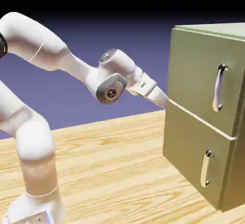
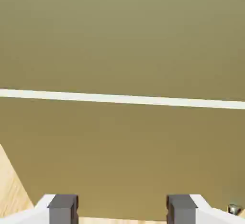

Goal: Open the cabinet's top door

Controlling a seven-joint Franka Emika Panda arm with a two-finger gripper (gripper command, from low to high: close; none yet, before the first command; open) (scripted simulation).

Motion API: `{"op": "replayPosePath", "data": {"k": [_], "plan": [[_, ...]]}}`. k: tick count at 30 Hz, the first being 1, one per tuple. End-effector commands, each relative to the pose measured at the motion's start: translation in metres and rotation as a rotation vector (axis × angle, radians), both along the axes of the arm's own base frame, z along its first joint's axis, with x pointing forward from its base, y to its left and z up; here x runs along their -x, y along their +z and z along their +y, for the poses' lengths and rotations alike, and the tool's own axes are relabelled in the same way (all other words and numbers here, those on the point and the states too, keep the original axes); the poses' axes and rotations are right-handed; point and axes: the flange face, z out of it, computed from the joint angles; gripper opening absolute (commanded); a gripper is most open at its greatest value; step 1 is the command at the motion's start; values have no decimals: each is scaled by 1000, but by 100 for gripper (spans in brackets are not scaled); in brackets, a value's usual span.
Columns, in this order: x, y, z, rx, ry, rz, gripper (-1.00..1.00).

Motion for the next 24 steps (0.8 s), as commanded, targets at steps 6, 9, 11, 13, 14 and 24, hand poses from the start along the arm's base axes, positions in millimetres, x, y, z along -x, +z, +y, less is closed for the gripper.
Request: {"op": "replayPosePath", "data": {"k": [6, 9, 11, 13, 14, 24], "plan": [[2, 42, 7, 17, 33, -100, 0], [5, 61, 8, 24, 46, -150, 0], [7, 73, 8, 28, 54, -184, 0], [10, 84, 8, 31, 60, -216, 0], [11, 90, 7, 32, 62, -233, 0], [26, 130, -11, 35, 76, -390, 0]]}}
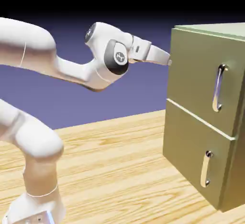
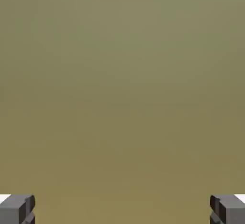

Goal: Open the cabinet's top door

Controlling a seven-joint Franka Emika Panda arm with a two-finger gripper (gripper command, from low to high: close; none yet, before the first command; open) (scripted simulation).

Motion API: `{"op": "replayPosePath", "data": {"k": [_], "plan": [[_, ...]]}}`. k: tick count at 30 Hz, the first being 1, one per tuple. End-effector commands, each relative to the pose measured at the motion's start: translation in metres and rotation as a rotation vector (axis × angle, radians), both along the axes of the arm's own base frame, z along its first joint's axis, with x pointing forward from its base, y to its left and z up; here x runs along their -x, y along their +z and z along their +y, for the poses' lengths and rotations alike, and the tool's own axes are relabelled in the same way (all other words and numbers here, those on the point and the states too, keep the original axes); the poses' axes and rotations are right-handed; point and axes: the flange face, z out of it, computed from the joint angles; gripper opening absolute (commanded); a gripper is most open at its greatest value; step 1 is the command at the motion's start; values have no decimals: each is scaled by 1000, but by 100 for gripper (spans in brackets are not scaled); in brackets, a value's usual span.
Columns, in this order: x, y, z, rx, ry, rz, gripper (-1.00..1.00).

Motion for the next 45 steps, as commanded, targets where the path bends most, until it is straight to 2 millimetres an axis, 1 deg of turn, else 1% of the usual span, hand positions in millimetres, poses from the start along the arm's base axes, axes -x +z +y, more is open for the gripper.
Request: {"op": "replayPosePath", "data": {"k": [1, 6, 11, 16, 20, 25, 30, 35, 41, 43, 45], "plan": [[1, 3, -3, -1, 1, -15, 0], [6, 13, -19, -10, 1, -86, 0], [8, 16, -39, -22, -3, -151, 0], [7, 13, -62, -38, -9, -209, 0], [2, 5, -81, -53, -14, -249, 0], [-6, -11, -107, -71, -21, -291, 0], [-19, -34, -132, -90, -28, -323, 0], [-34, -65, -155, -108, -31, -345, 0], [-57, -110, -180, -127, -30, -358, 0], [-57, -112, -181, -128, -30, -358, 0], [-79, -112, -181, -129, -30, -358, 0]]}}
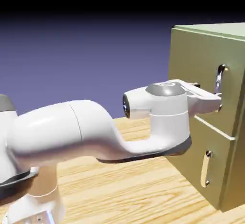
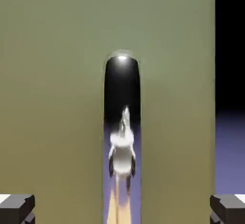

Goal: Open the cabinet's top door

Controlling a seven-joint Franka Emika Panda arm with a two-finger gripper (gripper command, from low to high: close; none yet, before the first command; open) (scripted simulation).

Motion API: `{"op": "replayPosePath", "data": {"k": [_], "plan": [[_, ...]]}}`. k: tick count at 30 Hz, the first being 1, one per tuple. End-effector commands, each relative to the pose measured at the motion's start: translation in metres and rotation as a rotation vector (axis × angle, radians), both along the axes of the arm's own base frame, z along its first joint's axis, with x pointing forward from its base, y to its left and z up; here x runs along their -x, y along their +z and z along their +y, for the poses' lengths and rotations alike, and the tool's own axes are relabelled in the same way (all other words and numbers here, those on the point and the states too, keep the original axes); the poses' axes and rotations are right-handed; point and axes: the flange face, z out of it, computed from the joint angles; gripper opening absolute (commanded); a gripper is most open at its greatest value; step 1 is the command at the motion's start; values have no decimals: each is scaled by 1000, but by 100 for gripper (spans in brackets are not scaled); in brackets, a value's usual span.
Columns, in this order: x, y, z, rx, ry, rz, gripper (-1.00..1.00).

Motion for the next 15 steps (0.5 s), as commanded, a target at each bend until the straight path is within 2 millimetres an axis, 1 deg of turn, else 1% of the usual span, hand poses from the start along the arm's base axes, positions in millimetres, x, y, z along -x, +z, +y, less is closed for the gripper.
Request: {"op": "replayPosePath", "data": {"k": [1, 2, 3, 4, 5, 10, 15], "plan": [[-11, 0, 1, 0, 0, 0, 0], [-22, 0, 2, 1, 0, 0, 0], [-28, 0, 2, 1, 0, 0, 0], [-28, 0, 2, 1, 0, 0, -100], [-28, 0, 2, 1, 0, 0, -100], [7, 0, 18, 1, -107, 0, -100], [35, 0, 33, 2, -193, 0, -100]]}}
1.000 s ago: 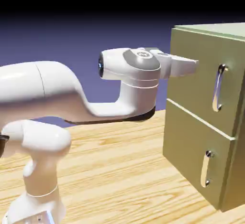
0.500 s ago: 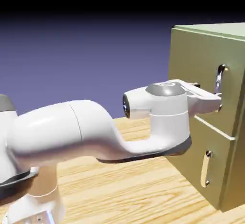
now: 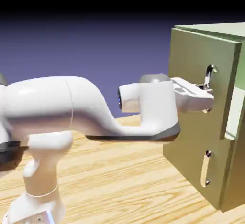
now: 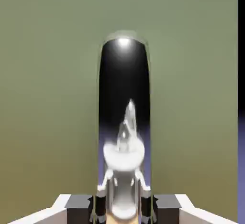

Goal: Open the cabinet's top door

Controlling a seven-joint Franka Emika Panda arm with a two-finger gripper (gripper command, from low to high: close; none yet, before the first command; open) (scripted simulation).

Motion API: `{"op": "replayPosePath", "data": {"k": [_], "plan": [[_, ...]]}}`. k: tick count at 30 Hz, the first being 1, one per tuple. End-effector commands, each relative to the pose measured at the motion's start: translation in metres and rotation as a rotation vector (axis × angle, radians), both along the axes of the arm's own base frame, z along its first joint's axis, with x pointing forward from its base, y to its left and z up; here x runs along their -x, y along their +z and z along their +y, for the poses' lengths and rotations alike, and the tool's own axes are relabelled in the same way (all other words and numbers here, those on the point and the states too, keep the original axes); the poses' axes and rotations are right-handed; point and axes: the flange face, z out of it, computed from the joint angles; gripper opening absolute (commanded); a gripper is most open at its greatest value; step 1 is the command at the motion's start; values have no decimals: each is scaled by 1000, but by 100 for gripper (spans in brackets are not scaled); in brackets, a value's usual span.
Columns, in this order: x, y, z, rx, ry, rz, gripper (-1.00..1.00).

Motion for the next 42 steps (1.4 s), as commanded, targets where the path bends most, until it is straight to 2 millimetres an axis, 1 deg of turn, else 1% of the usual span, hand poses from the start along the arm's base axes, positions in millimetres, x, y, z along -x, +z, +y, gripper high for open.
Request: {"op": "replayPosePath", "data": {"k": [1, 9, 16, 24, 32, 42], "plan": [[5, 0, 3, 2, -17, 0, -100], [52, 0, 38, 2, -176, 0, -100], [83, 0, 70, 1, -299, 0, -100], [109, 0, 103, 1, -412, 0, -100], [133, 0, 143, 1, -540, 0, -100], [156, 0, 198, 1, -703, 0, -100]]}}
